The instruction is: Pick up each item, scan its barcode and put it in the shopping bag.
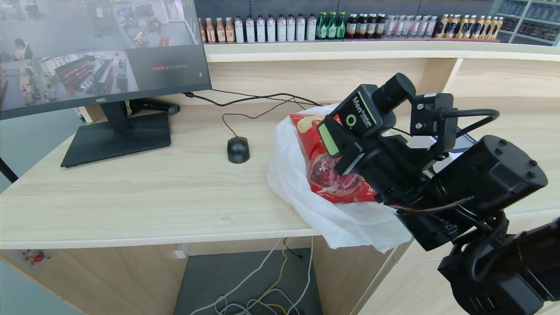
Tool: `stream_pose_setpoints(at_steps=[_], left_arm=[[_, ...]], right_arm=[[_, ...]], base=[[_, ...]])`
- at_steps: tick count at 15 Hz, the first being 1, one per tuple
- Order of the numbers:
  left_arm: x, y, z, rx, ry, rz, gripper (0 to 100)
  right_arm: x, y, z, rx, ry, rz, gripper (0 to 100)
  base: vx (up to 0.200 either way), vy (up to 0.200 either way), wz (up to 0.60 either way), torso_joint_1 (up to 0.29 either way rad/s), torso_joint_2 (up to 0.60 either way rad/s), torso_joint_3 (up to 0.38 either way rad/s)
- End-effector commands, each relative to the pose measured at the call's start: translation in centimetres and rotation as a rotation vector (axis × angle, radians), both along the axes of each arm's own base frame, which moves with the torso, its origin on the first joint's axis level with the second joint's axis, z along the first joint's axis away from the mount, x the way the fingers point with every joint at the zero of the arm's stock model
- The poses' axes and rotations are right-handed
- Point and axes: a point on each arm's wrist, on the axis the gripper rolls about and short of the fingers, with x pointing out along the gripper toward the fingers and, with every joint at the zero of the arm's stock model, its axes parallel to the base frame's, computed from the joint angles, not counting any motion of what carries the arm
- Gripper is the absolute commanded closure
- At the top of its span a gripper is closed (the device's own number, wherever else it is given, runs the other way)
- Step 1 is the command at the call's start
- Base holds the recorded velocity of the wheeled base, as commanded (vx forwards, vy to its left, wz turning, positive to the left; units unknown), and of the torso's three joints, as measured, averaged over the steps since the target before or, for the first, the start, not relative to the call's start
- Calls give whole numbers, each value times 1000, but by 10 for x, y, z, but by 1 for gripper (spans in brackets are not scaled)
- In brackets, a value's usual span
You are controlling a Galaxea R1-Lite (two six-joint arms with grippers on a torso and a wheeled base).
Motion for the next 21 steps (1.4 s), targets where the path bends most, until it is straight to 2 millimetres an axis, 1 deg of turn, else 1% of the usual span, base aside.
stream_pose_setpoints(at_steps=[1, 2, 5, 8, 12, 21], left_arm=[[0, 0, 0, 0, 0, 1, 0], [0, 0, 0, 0, 0, 1, 0], [0, 0, 0, 0, 0, 1, 0], [0, 0, 0, 0, 0, 1, 0], [0, 0, 0, 0, 0, -1, 0], [0, 0, 0, 0, 0, -1, 0]], right_arm=[[-2, 11, -9, -12, 27, 18, 100], [-2, 14, -12, -17, 35, 21, 100], [-2, 13, -16, -6, 64, -2, 100], [-5, 13, -26, -35, 95, 2, 100], [-11, 16, -30, -47, 107, 20, 100], [-12, 13, -36, -51, 131, 9, 100]], base=[[0, 0, 0, 0, 0, 0], [0, 0, 0, 0, 0, 0], [0, 0, 0, 0, 0, 0], [0, 0, 0, 0, 0, 0], [0, 0, 0, 0, 0, 0], [0, 0, 0, 0, 0, 0]])
